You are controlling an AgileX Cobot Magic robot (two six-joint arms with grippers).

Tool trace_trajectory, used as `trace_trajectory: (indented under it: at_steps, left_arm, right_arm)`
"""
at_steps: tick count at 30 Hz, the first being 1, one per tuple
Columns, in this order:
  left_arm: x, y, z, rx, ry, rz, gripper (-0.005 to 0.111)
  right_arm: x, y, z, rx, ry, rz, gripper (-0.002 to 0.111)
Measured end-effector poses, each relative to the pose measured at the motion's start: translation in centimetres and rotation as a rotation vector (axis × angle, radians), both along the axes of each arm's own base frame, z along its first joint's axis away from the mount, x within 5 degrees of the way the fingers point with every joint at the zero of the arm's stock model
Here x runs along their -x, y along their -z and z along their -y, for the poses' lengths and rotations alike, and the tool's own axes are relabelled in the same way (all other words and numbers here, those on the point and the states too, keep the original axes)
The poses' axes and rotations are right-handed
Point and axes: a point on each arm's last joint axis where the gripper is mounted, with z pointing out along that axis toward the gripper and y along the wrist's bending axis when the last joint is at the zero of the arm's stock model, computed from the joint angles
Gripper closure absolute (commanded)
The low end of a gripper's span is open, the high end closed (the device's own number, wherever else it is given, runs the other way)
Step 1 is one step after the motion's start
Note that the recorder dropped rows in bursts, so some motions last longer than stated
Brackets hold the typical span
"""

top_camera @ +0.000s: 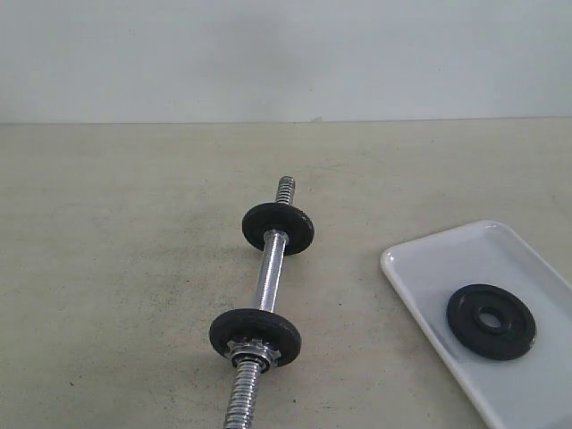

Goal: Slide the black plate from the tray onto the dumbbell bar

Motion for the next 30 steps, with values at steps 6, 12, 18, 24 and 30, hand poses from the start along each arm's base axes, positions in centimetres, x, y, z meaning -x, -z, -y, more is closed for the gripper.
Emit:
trace_trajectory:
  at_steps: [6, 12, 18, 24, 30]
  left_arm:
    - [0.0, 0.0, 0.0, 0.000, 0.000, 0.000, 0.102]
    - [0.0, 0.0, 0.0, -0.005, 0.000, 0.000, 0.102]
    - [-0.1, -0.3, -0.3, -0.223, 0.010, 0.029, 0.102]
    - [-0.2, -1.8, 0.0, -0.151, 0.016, 0.196, 0.102]
    - [-0.2, -2.4, 0.1, 0.145, -0.007, 0.270, 0.102]
  right_arm:
    - [0.0, 0.0, 0.0, 0.000, 0.000, 0.000, 0.108]
    - [0.0, 0.0, 0.0, 0.000, 0.000, 0.000, 0.108]
    - [0.0, 0.0, 0.0, 0.000, 0.000, 0.000, 0.108]
    - [0.0, 0.0, 0.0, 0.000, 0.000, 0.000, 0.108]
    - [0.0, -0.5, 0.0, -0.035, 0.000, 0.054, 0.108]
